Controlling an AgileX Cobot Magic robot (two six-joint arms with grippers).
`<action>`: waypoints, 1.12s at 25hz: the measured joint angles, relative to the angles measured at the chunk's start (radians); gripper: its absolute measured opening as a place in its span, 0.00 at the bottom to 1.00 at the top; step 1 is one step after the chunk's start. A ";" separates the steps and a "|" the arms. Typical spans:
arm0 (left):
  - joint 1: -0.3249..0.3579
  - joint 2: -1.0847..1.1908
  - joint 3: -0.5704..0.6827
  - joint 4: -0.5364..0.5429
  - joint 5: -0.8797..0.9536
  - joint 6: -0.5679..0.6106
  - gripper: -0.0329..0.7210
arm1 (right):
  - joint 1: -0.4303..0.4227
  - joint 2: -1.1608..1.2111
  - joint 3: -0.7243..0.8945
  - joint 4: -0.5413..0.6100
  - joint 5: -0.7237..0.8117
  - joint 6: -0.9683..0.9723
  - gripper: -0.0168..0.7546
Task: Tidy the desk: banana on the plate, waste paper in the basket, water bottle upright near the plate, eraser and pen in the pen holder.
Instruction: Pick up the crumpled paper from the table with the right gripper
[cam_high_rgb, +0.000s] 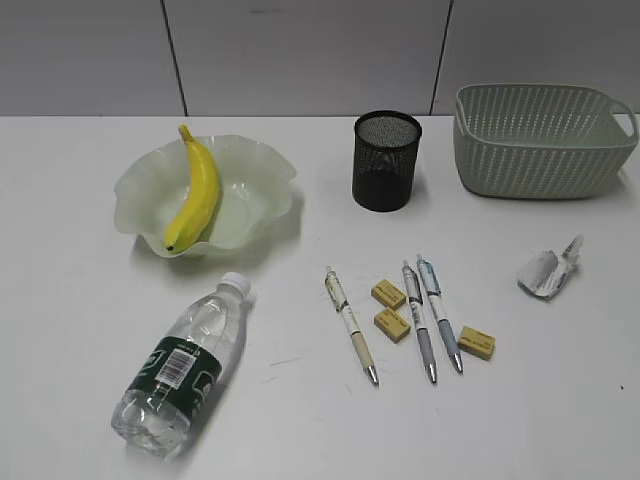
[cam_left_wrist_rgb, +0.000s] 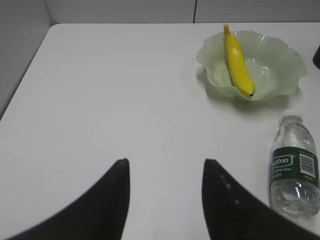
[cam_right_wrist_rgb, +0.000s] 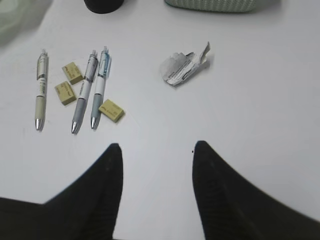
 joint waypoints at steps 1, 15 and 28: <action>0.000 0.000 0.000 0.000 0.000 0.000 0.51 | 0.000 0.059 -0.004 0.005 -0.045 -0.014 0.50; 0.000 -0.002 0.000 0.000 0.000 0.000 0.48 | 0.001 1.203 -0.335 0.023 -0.426 0.109 0.70; 0.000 -0.003 0.000 0.000 0.000 0.000 0.43 | 0.001 1.508 -0.524 -0.046 -0.532 0.247 0.10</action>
